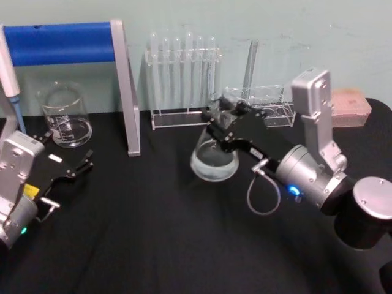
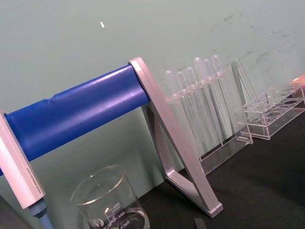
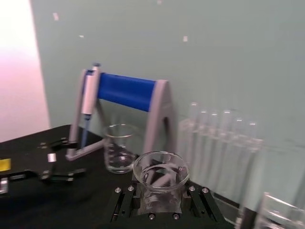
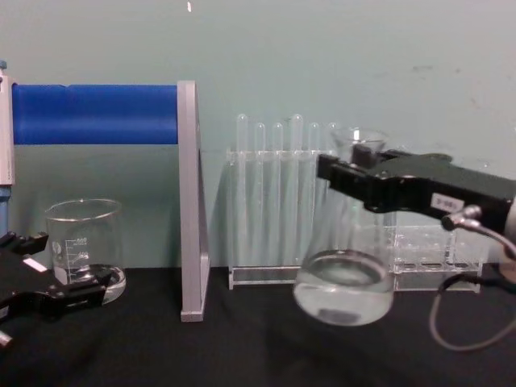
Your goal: Grasp the erlenmeyer flask with one hand, shake it three times, then place it back.
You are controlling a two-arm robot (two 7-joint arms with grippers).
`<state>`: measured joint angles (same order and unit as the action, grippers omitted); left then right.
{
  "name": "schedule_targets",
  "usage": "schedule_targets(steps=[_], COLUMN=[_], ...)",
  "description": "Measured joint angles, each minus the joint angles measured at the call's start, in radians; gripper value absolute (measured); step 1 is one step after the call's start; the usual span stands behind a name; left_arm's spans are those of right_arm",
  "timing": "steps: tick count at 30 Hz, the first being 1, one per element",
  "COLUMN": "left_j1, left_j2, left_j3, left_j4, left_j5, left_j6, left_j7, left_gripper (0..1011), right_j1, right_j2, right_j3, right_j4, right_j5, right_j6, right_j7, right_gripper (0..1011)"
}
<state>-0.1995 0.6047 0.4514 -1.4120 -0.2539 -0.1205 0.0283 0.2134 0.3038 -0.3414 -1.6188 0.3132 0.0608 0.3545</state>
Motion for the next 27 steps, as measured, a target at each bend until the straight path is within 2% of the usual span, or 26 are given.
schedule_targets(steps=[3,13,18,27], left_j1=[0.0,0.0,0.0,0.0], left_j2=[0.0,0.0,0.0,0.0], left_j3=[0.0,0.0,0.0,0.0], left_j4=[0.0,0.0,0.0,0.0], left_j5=[0.0,0.0,0.0,0.0], left_j6=[0.0,0.0,0.0,0.0], left_j7=[0.0,0.0,0.0,0.0], left_gripper=[1001,1001,1001,1001], right_j1=[-0.003,-0.004,-0.002,0.003], right_j2=[0.0,0.011,0.017,0.022], right_j3=[-0.03,-0.092,-0.107,-0.11], right_j4=[-0.012,-0.035,-0.036,-0.035], right_j5=[0.006,0.017,0.02,0.026], right_j6=[0.003,0.01,0.01,0.008], right_j7=[0.019,0.053,0.057,0.046], right_gripper=[449,450,450,450])
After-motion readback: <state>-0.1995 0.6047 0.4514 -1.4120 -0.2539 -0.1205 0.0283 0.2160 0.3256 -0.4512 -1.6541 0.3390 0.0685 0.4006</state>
